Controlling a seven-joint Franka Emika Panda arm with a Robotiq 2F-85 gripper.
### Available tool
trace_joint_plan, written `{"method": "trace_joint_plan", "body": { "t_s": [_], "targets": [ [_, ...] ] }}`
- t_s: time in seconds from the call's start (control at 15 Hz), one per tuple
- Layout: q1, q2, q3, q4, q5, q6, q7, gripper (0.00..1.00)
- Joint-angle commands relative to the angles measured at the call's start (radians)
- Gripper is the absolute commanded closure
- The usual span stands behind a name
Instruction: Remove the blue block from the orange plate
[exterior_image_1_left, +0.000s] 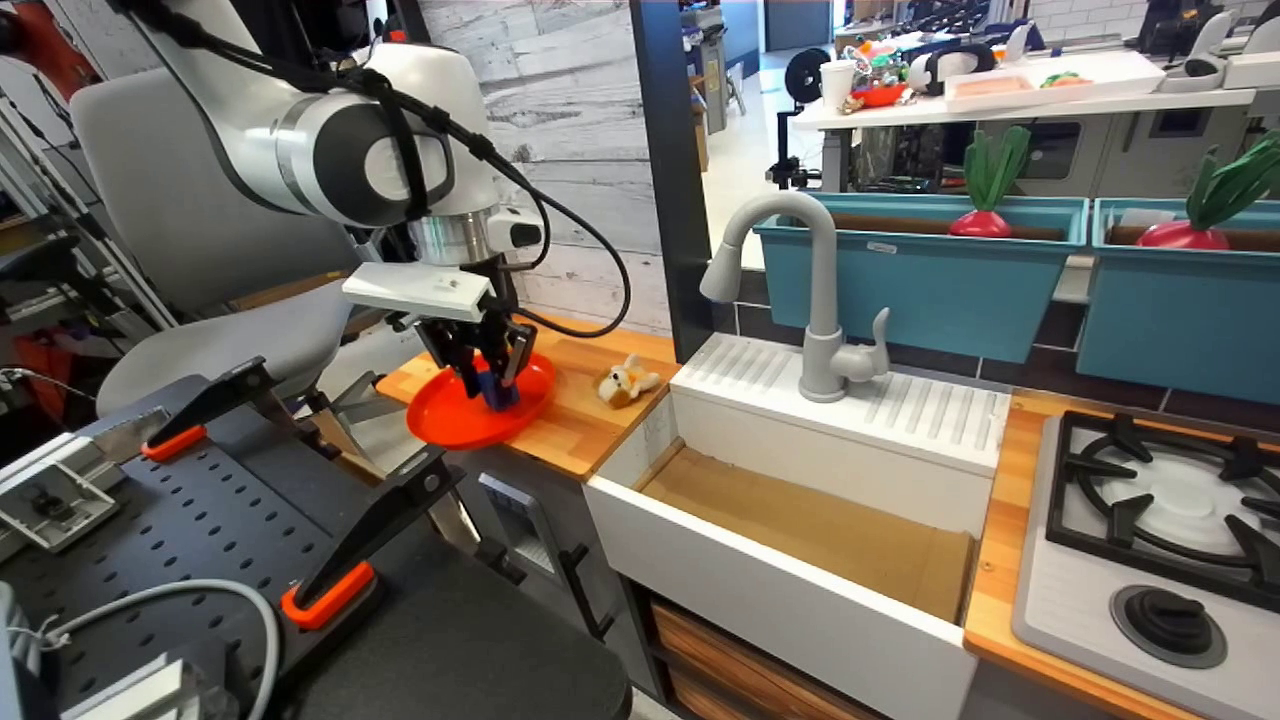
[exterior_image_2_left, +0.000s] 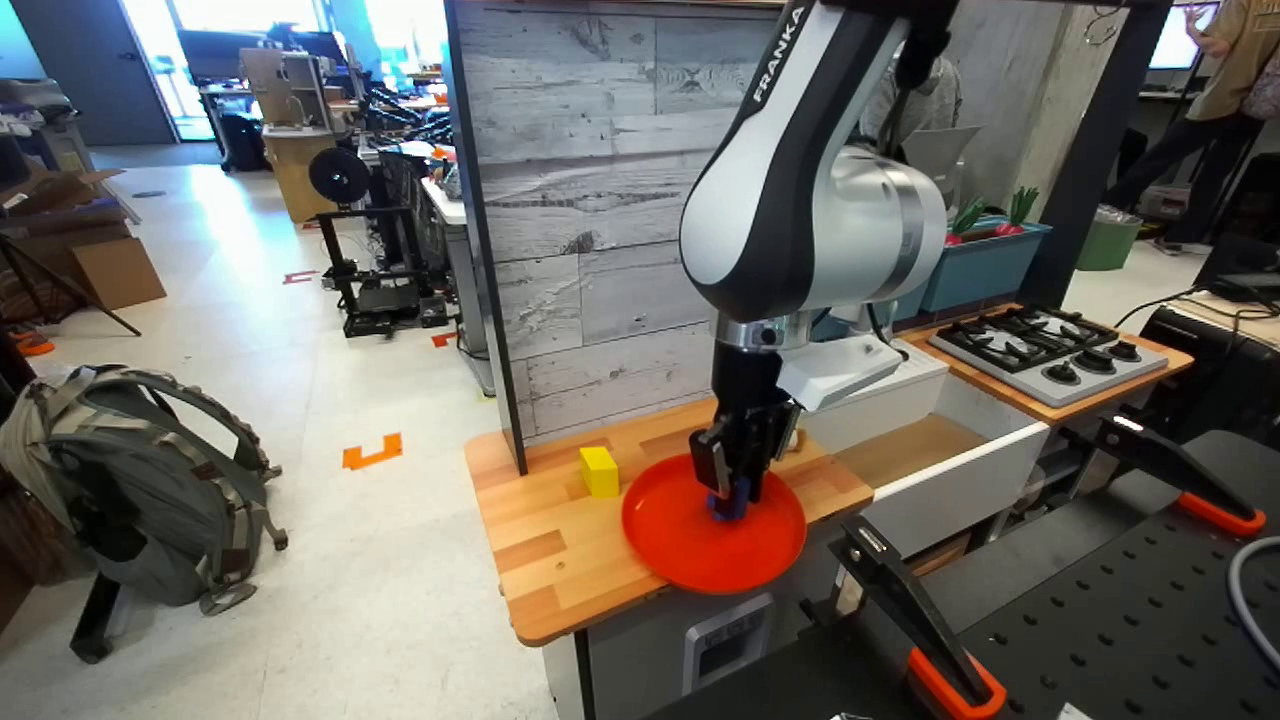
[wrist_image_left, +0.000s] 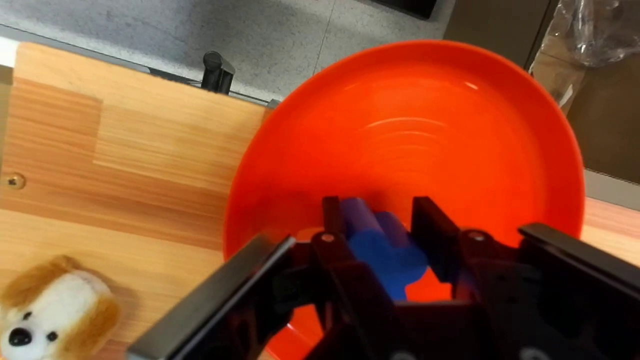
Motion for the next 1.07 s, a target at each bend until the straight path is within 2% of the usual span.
{"method": "trace_joint_plan", "body": {
  "t_s": [0.0, 0.2, 0.4, 0.67, 1.0],
  "targets": [
    [-0.019, -0.084, 0.013, -0.065, -0.024, 0.023, -0.008, 0.85],
    [-0.046, -0.147, 0.019, -0.086, -0.012, 0.041, -0.014, 0.85],
    [-0.092, -0.176, 0.023, -0.057, 0.015, 0.062, -0.016, 0.85],
    [-0.131, -0.138, 0.006, 0.038, 0.037, 0.052, 0.004, 0.85],
    [-0.114, -0.056, -0.028, 0.125, 0.026, 0.031, 0.051, 0.85]
  ]
}}
